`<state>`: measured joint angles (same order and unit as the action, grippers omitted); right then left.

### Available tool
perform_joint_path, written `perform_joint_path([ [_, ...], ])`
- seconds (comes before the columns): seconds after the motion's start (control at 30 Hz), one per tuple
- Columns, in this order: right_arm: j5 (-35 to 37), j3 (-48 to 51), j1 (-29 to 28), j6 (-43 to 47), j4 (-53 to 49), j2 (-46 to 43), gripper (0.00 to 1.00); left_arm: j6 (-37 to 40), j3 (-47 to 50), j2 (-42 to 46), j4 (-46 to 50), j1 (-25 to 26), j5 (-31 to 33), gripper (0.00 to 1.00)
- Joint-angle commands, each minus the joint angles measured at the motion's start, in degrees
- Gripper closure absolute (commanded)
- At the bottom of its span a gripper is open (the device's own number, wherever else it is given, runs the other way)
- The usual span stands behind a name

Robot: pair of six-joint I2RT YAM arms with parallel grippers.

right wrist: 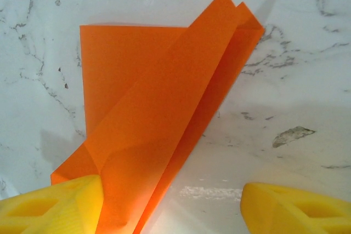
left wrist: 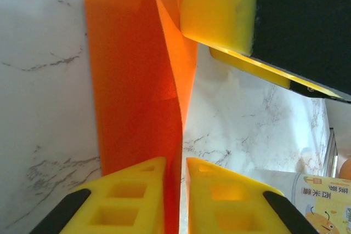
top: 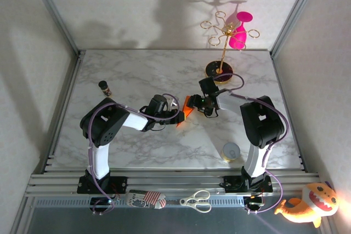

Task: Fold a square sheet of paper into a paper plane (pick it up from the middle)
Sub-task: Fold the wing for the fifth time at the center of the table.

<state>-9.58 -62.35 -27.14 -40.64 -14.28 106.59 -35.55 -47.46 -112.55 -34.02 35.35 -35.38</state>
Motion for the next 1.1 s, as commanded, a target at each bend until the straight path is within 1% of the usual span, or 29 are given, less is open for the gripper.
perform_joint_path([
  [0.0,5.1,2.1,-0.3,-0.3,0.3,7.4,0.27,1.9,0.4,-0.6,4.0,-0.6,1.2,0.85],
  [0.13,5.7,1.9,-0.4,-0.8,-0.3,8.2,0.27,2.8,0.0,-0.7,5.4,-0.5,1.8,0.87],
  [0.3,7.2,1.9,-0.4,-1.1,-1.2,8.7,0.27,2.0,-0.3,-0.7,5.8,-0.8,1.2,0.89],
  [0.53,7.5,1.7,-0.5,-1.0,-1.4,10.3,0.27,-3.4,-0.3,-2.8,4.9,-1.8,-1.2,0.95],
  [0.67,6.8,1.9,-0.5,-1.0,-1.1,10.2,0.26,-7.0,0.6,-4.0,2.6,-2.6,-3.0,0.97],
  [0.87,4.0,2.3,-0.5,1.3,0.5,8.3,0.24,-8.9,0.5,-4.0,3.2,-3.1,-3.6,0.99],
  [1.07,-3.6,7.3,0.6,7.4,8.4,4.2,0.22,-10.6,0.7,-4.5,3.3,-3.5,-3.8,1.00],
])
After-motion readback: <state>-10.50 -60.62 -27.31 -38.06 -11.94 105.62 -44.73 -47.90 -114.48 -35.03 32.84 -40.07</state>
